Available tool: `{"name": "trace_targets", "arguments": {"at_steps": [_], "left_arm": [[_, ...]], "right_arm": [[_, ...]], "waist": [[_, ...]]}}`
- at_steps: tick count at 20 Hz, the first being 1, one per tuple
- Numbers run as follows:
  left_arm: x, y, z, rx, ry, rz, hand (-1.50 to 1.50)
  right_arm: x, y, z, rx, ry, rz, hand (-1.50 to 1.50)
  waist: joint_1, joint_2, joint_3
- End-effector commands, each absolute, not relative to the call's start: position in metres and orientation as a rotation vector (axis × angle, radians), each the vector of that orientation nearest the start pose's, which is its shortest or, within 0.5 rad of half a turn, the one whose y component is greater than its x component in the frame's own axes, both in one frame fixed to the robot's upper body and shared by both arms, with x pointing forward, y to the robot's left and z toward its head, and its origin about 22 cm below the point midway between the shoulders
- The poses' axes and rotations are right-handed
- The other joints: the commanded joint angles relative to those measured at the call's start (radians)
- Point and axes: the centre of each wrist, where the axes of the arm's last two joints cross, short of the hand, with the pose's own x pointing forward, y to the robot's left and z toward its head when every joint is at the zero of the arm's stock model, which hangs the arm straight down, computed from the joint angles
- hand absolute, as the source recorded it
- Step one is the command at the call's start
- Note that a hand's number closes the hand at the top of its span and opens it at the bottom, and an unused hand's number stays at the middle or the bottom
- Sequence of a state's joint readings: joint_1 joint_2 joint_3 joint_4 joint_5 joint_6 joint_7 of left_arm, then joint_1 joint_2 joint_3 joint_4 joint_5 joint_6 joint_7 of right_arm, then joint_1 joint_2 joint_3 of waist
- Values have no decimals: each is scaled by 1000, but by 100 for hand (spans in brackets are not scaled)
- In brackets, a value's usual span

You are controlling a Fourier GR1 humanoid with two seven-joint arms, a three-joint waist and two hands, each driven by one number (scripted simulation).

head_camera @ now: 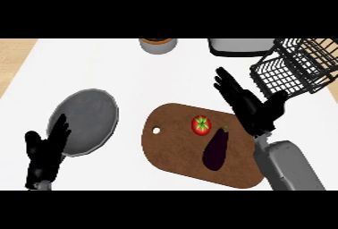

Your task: Pick the tomato from the cutting board and place it in the tiered basket

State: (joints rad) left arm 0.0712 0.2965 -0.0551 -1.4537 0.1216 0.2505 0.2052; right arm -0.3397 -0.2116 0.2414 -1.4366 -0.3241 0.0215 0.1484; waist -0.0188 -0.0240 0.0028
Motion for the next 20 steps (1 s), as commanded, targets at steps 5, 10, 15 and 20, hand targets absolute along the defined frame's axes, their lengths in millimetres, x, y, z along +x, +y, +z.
{"name": "trace_targets", "arguments": {"at_steps": [5,10,15,20], "left_arm": [[268,311,38,484,-1516,-167,0],[265,308,34,462,-1511,-180,0],[273,302,32,440,-1533,-226,0],[277,306,37,456,-1530,-211,0]], "right_arm": [[314,-213,53,316,-1623,133,150],[301,-272,14,-393,-1403,-33,-150],[260,-247,31,-416,-1461,-27,-150],[272,-284,102,-441,-1321,377,-150]], "waist": [[7,28,-2],[-25,28,-7],[6,21,-4],[2,20,-6]]}}
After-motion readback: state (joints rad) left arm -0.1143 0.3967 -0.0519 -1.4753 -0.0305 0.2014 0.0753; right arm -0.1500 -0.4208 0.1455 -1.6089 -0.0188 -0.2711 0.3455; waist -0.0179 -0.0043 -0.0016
